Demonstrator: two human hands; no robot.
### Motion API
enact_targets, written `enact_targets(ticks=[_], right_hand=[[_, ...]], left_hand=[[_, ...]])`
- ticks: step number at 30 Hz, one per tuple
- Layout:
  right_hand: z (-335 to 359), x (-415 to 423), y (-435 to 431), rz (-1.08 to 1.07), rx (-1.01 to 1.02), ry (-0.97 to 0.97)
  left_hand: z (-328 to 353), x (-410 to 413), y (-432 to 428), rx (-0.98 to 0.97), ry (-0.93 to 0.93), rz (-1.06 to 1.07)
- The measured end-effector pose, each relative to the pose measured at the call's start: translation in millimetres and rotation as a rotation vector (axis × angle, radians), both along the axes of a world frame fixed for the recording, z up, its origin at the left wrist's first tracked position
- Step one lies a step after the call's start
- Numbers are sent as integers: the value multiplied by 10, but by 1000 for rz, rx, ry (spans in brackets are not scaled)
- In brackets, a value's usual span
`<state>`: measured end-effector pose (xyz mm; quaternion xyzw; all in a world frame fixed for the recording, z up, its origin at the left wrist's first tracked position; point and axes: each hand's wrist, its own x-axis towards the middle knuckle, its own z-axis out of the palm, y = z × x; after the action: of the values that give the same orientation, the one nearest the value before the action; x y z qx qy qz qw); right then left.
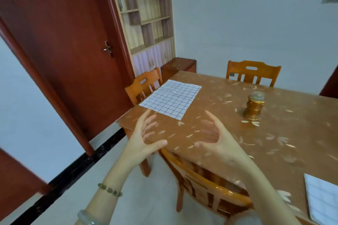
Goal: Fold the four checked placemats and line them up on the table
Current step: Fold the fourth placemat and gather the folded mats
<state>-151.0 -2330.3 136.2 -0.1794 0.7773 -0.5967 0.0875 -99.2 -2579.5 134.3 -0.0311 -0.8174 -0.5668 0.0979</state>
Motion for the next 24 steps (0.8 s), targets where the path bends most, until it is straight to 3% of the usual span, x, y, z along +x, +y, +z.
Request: enact_targets(ticks=[9, 16, 24], right_hand=[[50, -57, -2059, 81, -14, 28], [41, -278, -3030, 77, -98, 40], [-127, -1122, -4099, 139, -33, 42]], left_hand=[[8, 83, -2054, -20, 32, 87], [-40, -50, -3110, 35, 25, 149], [-288, -643, -4113, 1, -22, 216]])
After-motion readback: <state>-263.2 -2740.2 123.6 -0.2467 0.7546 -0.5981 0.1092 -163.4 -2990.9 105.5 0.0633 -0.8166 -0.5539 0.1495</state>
